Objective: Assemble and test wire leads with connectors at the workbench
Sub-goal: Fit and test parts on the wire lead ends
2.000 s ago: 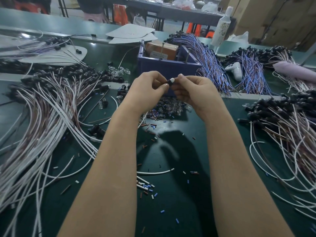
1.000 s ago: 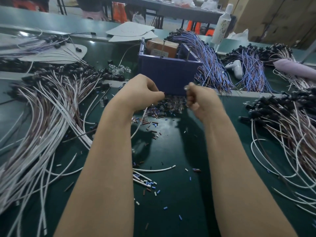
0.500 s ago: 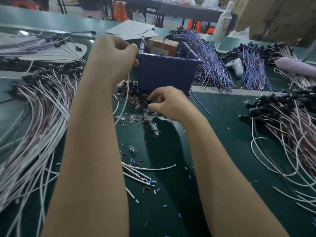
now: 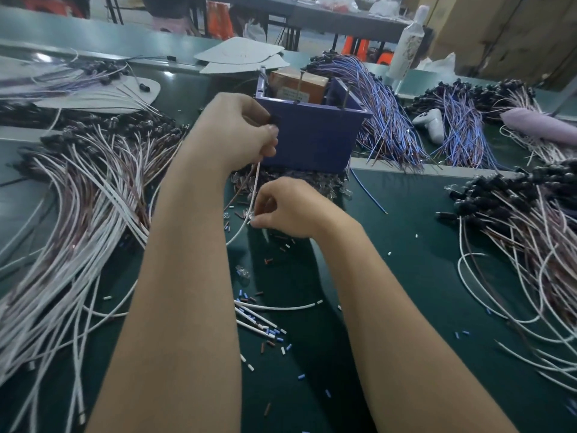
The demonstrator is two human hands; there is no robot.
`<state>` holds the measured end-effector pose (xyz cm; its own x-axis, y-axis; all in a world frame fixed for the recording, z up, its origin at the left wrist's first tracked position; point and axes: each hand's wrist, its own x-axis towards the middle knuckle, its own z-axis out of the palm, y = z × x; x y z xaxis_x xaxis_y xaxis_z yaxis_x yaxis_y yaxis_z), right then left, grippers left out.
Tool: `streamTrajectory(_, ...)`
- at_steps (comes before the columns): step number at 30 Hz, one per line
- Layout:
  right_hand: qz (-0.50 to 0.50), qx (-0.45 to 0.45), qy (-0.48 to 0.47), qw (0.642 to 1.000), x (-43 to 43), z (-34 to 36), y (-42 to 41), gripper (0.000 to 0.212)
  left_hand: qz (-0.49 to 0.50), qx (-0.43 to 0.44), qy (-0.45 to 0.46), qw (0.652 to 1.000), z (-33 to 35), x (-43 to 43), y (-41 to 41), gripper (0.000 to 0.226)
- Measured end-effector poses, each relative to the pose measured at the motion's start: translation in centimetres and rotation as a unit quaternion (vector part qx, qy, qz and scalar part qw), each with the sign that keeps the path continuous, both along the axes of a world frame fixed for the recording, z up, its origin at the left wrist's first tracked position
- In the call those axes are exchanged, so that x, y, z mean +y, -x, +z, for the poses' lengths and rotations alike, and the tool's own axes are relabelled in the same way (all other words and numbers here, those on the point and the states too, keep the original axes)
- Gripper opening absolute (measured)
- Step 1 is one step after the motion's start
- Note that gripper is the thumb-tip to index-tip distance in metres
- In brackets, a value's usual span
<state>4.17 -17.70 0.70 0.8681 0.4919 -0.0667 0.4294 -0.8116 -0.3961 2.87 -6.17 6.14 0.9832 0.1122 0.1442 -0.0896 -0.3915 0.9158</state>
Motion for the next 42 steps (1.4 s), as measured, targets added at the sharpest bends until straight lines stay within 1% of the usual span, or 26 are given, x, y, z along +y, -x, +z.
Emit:
streamTrajectory(2, 0.008, -0.002, 0.029, 1.0, 0.5, -0.2, 0.1, 0.014, -0.017, 0.009, -0.01, 1.0, -0.1, -0.2, 0.0, 0.008)
streamTrajectory(3, 0.005, -0.005, 0.027, 1.0, 0.7, -0.3, 0.1, 0.012, -0.023, 0.014, -0.019, 0.999, -0.2, -0.2, 0.0, 0.009)
streamTrajectory(6, -0.013, 0.001, -0.007, 1.0, 0.6, -0.5, 0.2, 0.013, -0.02, 0.014, -0.026, 0.999, -0.3, -0.1, 0.0, 0.013)
streamTrajectory(9, -0.005, 0.015, -0.035, 0.999, 0.5, 0.3, 0.5, 0.021, 0.021, -0.017, -0.008, 1.0, -0.2, 0.3, -0.3, 0.009)
streamTrajectory(11, 0.035, 0.056, -0.016, 0.998, 0.7, 1.2, 1.0, 0.025, 0.057, -0.051, -0.005, 0.997, 0.0, 0.7, -0.4, 0.007)
streamTrajectory(12, 0.059, 0.093, 0.008, 0.994, 1.0, 1.6, 1.3, 0.027, 0.074, -0.066, -0.007, 0.995, 0.2, 0.8, -0.4, 0.009)
streamTrajectory(14, 0.087, 0.178, 0.062, 0.978, 1.9, 1.9, 2.1, 0.034, 0.102, -0.088, -0.02, 0.991, 0.5, 1.0, -0.4, 0.016)
streamTrajectory(15, 0.092, 0.207, 0.088, 0.97, 2.4, 1.8, 2.4, 0.037, 0.113, -0.091, -0.028, 0.989, 0.7, 1.1, -0.4, 0.018)
streamTrajectory(16, 0.096, 0.22, 0.108, 0.965, 2.9, 1.7, 2.7, 0.036, 0.121, -0.092, -0.032, 0.988, 0.8, 1.1, -0.4, 0.019)
streamTrajectory(17, 0.101, 0.217, 0.123, 0.963, 3.2, 1.6, 2.8, 0.03, 0.123, -0.092, -0.031, 0.988, 0.8, 1.1, -0.4, 0.019)
streamTrajectory(19, 0.106, 0.196, 0.14, 0.965, 3.4, 1.6, 2.8, 0.016, 0.111, -0.089, -0.03, 0.989, 0.7, 1.2, -0.4, 0.017)
streamTrajectory(20, 0.1, 0.186, 0.139, 0.968, 3.1, 1.7, 2.6, 0.012, 0.098, -0.085, -0.032, 0.991, 0.6, 1.3, -0.5, 0.012)
streamTrajectory(22, 0.062, 0.133, 0.104, 0.984, 2.0, 2.1, 1.7, 0.016, 0.054, -0.065, -0.027, 0.996, 0.3, 1.3, -0.5, 0.002)
streamTrajectory(23, 0.02, 0.095, 0.054, 0.994, 1.1, 2.3, 1.1, 0.018, 0.024, -0.053, -0.019, 0.998, 0.0, 1.2, -0.5, 0.004)
streamTrajectory(24, -0.033, 0.063, -0.019, 0.997, 0.0, 2.6, 0.6, 0.018, -0.006, -0.042, -0.012, 0.999, -0.2, 1.0, -0.6, 0.007)
streamTrajectory(25, -0.083, 0.037, -0.103, 0.99, -1.0, 2.8, 0.2, 0.02, -0.029, -0.035, -0.016, 0.999, -0.5, 0.7, -0.7, 0.011)
streamTrajectory(27, -0.147, -0.01, -0.239, 0.96, -3.2, 3.1, -0.7, 0.025, -0.056, -0.03, -0.041, 0.997, -1.1, -0.1, -1.0, 0.017)
streamTrajectory(29, -0.173, -0.038, -0.326, 0.929, -4.7, 3.4, -1.2, 0.019, -0.07, -0.029, -0.049, 0.996, -1.8, -0.7, -1.2, 0.015)
streamTrajectory(31, -0.176, -0.037, -0.396, 0.9, -5.4, 3.7, -1.2, 0.01, -0.086, -0.03, -0.05, 0.995, -2.4, -1.3, -1.4, 0.015)
streamTrajectory(32, -0.17, -0.042, -0.409, 0.895, -5.5, 3.8, -1.2, 0.012, -0.092, -0.032, -0.05, 0.994, -2.6, -1.4, -1.5, 0.016)
streamTrajectory(37, -0.128, -0.083, -0.361, 0.92, -5.4, 4.5, -0.9, 0.013, -0.097, -0.045, -0.033, 0.994, -2.9, -1.5, -1.8, 0.023)
streamTrajectory(42, -0.136, -0.116, -0.312, 0.933, -5.3, 4.8, -0.8, 0.012, -0.094, -0.056, -0.035, 0.993, -2.9, -1.6, -2.0, 0.018)
